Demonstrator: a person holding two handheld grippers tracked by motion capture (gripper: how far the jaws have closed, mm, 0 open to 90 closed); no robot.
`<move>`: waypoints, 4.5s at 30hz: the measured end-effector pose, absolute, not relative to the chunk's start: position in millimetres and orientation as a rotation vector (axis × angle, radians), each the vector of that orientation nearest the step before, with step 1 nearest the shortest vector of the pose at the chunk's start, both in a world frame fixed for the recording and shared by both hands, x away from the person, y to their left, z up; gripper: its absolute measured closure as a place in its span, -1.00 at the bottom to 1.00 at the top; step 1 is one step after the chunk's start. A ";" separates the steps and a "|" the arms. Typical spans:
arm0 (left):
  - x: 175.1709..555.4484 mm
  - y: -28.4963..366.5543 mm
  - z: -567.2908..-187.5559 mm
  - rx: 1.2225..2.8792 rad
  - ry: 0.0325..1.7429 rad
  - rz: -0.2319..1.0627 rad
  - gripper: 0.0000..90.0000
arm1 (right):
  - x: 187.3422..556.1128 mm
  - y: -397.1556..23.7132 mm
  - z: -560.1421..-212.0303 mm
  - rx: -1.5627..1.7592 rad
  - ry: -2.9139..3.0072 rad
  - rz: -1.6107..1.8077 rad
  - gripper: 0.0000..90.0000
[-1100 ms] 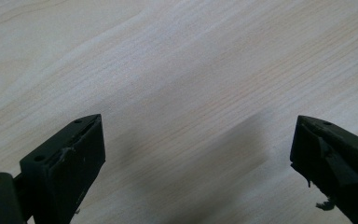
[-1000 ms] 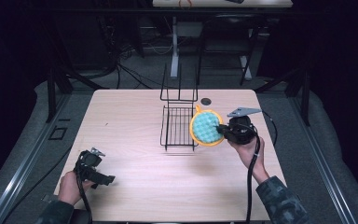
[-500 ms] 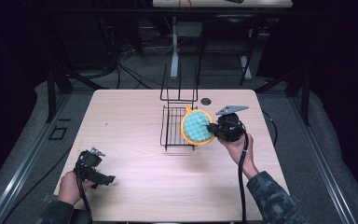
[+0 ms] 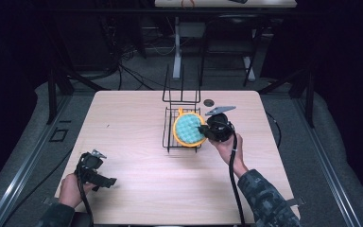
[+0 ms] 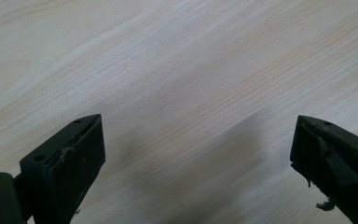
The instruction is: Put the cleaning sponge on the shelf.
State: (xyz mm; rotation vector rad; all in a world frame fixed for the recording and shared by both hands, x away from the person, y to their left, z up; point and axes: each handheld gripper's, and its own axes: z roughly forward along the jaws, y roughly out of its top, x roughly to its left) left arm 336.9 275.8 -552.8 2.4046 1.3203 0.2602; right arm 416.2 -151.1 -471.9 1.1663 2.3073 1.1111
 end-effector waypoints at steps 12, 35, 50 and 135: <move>336.7 276.2 -552.7 2.406 1.316 0.263 -0.93 | 429.5 -129.4 -486.8 1.195 2.326 1.085 0.91; 336.7 276.4 -552.3 2.406 1.314 0.267 -0.93 | 443.6 -125.1 -501.5 1.279 2.306 1.080 0.91; 336.6 276.3 -552.4 2.407 1.314 0.264 -0.93 | 454.0 -125.3 -515.6 1.377 2.294 1.081 0.89; 337.1 275.2 -551.8 2.410 1.300 0.269 -0.94 | 324.8 -240.2 -463.3 1.213 2.279 0.949 -1.00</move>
